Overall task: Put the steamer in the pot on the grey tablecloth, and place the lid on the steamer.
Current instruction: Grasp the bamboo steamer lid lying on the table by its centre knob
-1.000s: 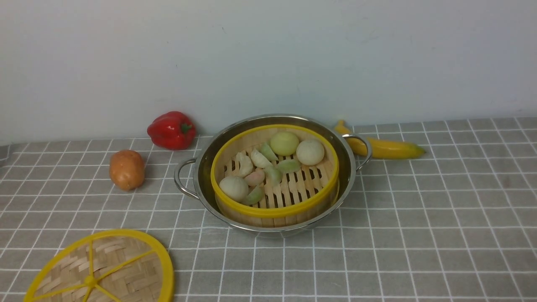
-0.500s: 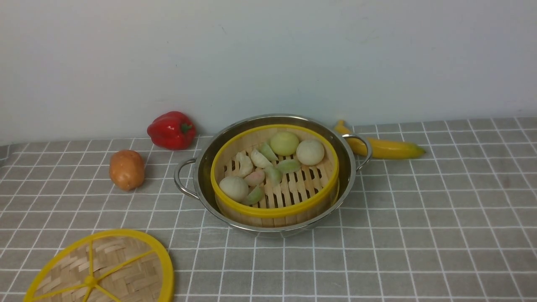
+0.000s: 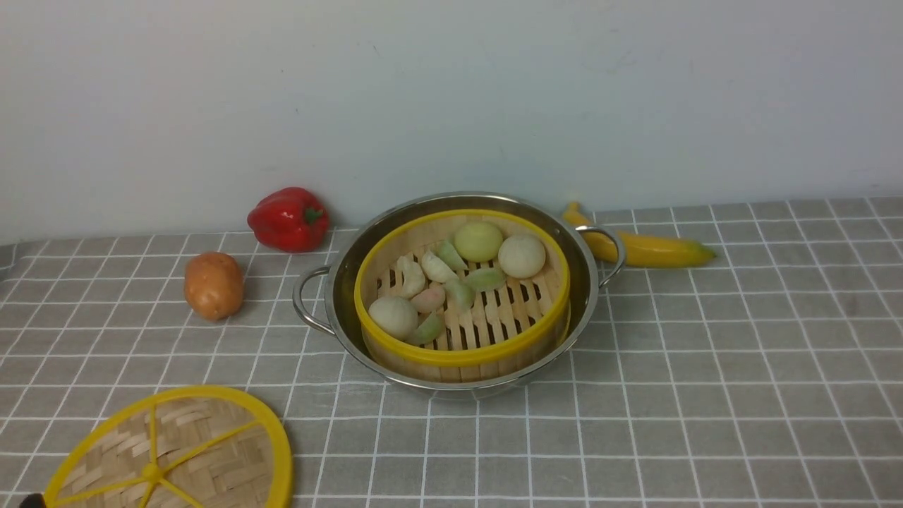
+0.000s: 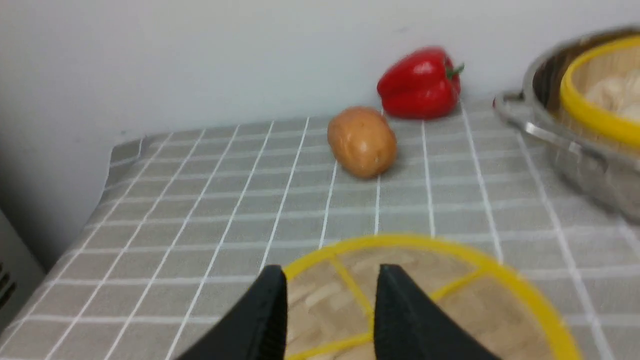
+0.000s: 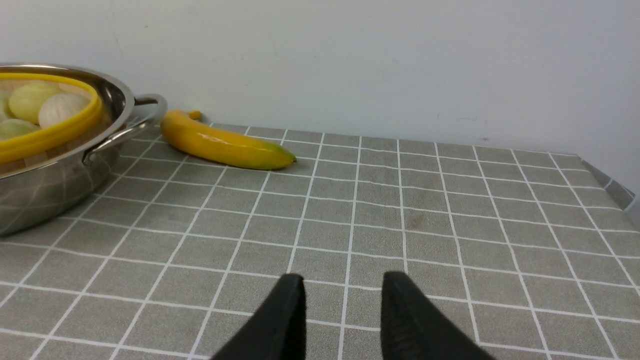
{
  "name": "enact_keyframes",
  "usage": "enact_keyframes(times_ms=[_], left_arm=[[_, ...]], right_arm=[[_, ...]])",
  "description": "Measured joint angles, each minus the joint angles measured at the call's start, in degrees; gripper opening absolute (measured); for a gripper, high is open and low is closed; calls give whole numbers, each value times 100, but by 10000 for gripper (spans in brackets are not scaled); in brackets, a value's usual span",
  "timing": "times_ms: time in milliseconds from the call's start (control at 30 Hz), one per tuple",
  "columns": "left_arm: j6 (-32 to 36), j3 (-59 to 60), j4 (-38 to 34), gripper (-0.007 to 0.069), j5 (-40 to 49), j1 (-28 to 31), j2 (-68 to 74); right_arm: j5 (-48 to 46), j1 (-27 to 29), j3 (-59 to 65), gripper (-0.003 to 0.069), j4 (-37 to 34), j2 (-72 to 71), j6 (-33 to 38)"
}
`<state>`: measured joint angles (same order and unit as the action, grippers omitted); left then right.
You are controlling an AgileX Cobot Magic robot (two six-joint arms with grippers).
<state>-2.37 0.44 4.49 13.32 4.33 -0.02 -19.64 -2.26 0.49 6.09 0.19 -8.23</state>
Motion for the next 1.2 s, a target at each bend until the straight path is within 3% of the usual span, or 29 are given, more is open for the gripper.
enact_keyframes(times_ms=[233, 400, 533, 667, 733, 767, 833, 933, 1100, 1200], left_arm=[[-622, 0, -1194, 243, -1408, 0, 0], [-703, 0, -1287, 243, -2306, 0, 0], [-920, -95, -1287, 243, -2393, 0, 0], [-936, -1198, -1248, 243, -758, 0, -16], [-618, -1893, -1088, 243, 519, 0, 70], [-618, -1893, -1088, 243, 519, 0, 91], [-140, -2742, -911, 243, 2101, 0, 483], [100, -3499, -868, 243, 3385, 0, 1104], [328, -4299, -852, 243, 4727, 0, 2417], [816, -4520, -833, 243, 4850, 0, 3210]], right_arm=[[0, 0, 0, 240, 0, 0, -24], [5, 0, 0, 240, 0, 0, -24], [5, 0, 0, 240, 0, 0, -28], [5, 0, 0, 240, -5, 0, -28], [5, 0, 0, 240, -5, 0, -28], [5, 0, 0, 240, -5, 0, -28], [10, 0, 0, 240, -9, 0, -28], [16, 0, 0, 240, -9, 0, -28], [16, 0, 0, 240, -9, 0, -28], [16, 0, 0, 240, -9, 0, -28]])
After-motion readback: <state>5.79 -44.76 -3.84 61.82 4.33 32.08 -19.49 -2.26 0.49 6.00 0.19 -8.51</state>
